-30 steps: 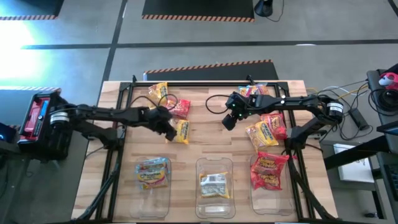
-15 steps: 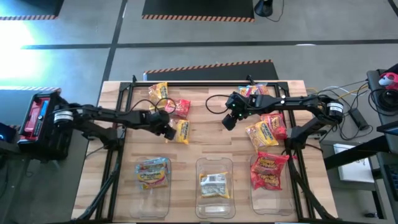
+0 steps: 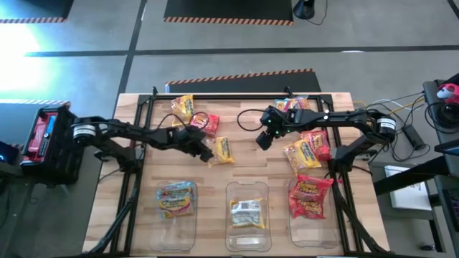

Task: Sort Maruchan noodles
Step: Put the yellow noodle pack into the middle transparent bin

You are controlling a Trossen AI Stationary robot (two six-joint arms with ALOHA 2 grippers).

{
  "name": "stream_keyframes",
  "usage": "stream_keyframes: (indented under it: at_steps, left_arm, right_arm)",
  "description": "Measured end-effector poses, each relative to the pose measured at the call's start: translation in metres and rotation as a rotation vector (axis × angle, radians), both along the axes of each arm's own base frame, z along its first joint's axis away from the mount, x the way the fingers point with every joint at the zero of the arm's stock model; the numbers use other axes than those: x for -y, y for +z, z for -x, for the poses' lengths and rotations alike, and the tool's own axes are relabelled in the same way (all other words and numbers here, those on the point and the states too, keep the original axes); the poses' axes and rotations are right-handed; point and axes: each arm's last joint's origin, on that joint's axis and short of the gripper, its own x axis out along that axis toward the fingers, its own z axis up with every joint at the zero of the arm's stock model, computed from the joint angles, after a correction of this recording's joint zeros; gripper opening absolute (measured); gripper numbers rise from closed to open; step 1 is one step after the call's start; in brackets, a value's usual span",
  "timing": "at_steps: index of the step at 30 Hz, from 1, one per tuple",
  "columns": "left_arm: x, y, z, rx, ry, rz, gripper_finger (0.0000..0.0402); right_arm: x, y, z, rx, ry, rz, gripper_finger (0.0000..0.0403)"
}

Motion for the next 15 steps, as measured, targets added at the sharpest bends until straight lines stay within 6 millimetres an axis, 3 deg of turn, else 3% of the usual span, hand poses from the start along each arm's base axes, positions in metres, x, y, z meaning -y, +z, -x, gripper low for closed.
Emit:
stream_keyframes:
  at_steps: [6,15]
  left_arm:
    - [-0.0002,0.0047,0.0006,-0.002,0.01,0.003,0.0193]
    - [-0.0042,0.0039,0.0022,-0.028,0.167,-0.037,0.0193]
  right_arm:
    - [0.0001,0.0001,-0.0002,0.002,0.0,0.001,0.0203]
    - [0.0003,0.0005,-0.0008,0.01,0.0,0.004,0.0203]
